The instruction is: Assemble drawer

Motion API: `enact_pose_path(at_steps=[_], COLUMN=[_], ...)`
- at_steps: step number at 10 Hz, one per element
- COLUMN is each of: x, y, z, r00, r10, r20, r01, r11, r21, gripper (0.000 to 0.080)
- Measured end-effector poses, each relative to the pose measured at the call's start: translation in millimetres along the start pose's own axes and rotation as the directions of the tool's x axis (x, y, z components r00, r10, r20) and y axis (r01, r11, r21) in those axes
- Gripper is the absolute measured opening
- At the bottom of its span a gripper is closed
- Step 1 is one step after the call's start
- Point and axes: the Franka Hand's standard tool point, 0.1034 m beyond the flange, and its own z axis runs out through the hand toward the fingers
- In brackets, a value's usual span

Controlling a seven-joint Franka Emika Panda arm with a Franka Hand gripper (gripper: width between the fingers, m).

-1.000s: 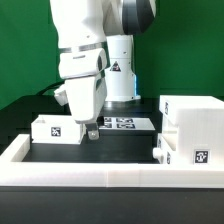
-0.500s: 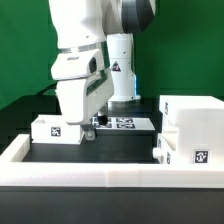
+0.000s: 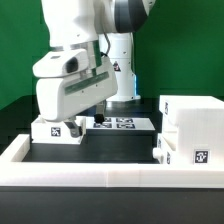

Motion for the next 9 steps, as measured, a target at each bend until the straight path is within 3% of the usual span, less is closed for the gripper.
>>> enact_pose_path(at_steps=[3,9], x=[-18.4,-15.0], y=[-13.5,-16.5], z=[-8.5,-6.3], r00=[0.957,0.812], r10=[0.289,0.583], r20=[-0.013,-0.031], r01=[-0.289,-0.584], r11=[0.957,0.812], r21=[-0.039,-0.016], gripper=[0.0648,0.0648])
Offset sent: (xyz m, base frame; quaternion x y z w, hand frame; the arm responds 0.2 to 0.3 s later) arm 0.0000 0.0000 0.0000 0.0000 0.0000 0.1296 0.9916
